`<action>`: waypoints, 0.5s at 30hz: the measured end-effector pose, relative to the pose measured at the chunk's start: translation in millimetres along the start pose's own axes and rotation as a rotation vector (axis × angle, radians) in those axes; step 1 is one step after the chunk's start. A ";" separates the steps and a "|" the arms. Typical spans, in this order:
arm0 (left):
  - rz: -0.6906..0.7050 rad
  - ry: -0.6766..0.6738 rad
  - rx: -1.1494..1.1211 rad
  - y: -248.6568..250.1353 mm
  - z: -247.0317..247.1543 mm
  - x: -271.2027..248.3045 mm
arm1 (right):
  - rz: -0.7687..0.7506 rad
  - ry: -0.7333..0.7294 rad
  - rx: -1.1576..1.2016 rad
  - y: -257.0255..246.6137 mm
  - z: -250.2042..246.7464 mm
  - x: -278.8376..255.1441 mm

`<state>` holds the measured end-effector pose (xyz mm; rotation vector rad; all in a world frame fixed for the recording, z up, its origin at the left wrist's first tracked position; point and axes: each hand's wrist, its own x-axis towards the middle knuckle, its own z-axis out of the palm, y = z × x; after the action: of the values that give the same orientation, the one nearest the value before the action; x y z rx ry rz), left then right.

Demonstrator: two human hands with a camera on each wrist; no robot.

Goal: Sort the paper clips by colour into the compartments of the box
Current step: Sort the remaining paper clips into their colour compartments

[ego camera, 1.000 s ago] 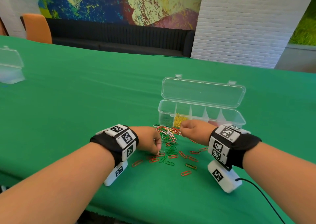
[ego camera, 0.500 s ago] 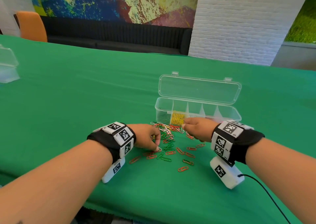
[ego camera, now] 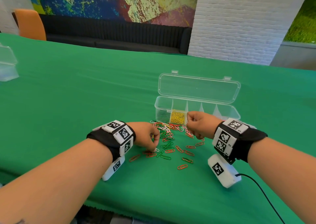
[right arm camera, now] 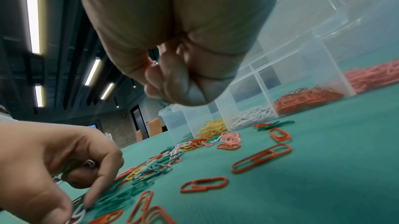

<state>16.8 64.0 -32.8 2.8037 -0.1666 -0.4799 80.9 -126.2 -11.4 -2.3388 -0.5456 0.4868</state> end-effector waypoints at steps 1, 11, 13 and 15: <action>0.002 -0.001 0.004 -0.4 0.0 0.6 | 0.000 -0.003 0.016 -0.1 -0.5 0.4; 0.013 -0.062 0.053 0.0 2.0 2.4 | 0.026 0.011 0.018 10.3 1.7 0.3; 0.013 -0.072 0.062 0.5 2.1 2.4 | 0.034 0.032 0.064 11.2 1.9 0.7; 0.011 -0.067 0.069 0.8 1.6 2.0 | 0.055 0.065 0.109 12.2 -0.1 2.2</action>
<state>18.1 62.5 -34.6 2.8535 -0.2167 -0.5762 85.9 -133.4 -20.1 -2.2621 -0.4146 0.4529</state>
